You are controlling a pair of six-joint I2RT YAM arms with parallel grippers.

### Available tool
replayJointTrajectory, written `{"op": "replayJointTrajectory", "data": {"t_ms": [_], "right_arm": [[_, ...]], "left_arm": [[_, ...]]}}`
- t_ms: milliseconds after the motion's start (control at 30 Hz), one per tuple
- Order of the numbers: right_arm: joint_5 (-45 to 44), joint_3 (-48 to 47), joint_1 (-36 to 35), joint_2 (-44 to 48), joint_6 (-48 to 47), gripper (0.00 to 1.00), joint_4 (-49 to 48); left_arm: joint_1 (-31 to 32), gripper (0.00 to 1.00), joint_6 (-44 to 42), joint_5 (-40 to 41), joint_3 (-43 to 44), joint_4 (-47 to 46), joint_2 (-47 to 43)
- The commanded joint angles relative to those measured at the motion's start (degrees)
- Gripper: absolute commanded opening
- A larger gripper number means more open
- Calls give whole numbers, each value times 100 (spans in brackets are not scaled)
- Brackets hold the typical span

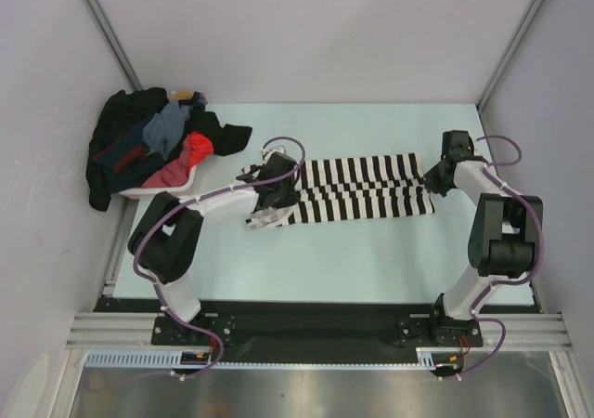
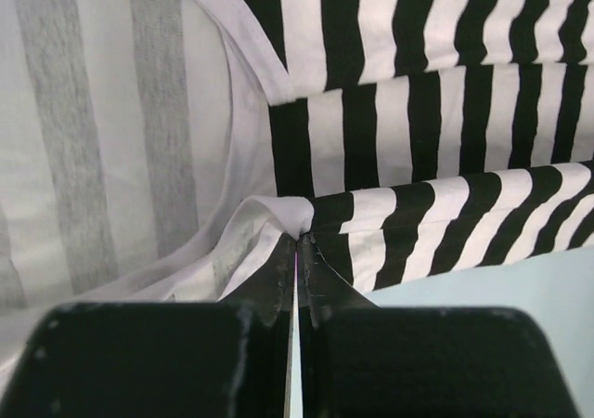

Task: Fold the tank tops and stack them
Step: Fold the tank top

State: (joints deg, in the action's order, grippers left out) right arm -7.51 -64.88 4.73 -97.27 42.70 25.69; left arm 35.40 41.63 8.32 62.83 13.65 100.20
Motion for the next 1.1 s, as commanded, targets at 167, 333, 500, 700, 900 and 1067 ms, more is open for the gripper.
{"op": "replayJointTrajectory", "data": {"t_ms": [167,333,500,700,900,1067], "right_arm": [[-110,-639,10,-590,63,0,-109],[-189,-885,-7,-810,72,0,-82],[-312,-1027,-25,-1117,116,0,-12],[-489,-1026,1,-1364,169,15,-108],[-111,-956,116,-1347,-86,29,-415],[-180,-754,124,-1075,-200,46,-486]], "left_arm": [[-296,0,-348,-137,528,59,368],[-349,0,-436,-102,783,190,605],[-411,0,-471,-76,915,199,878],[-411,11,-453,29,994,173,1106],[-411,56,-770,275,960,138,967],[-420,62,-1025,767,960,358,537]]}}
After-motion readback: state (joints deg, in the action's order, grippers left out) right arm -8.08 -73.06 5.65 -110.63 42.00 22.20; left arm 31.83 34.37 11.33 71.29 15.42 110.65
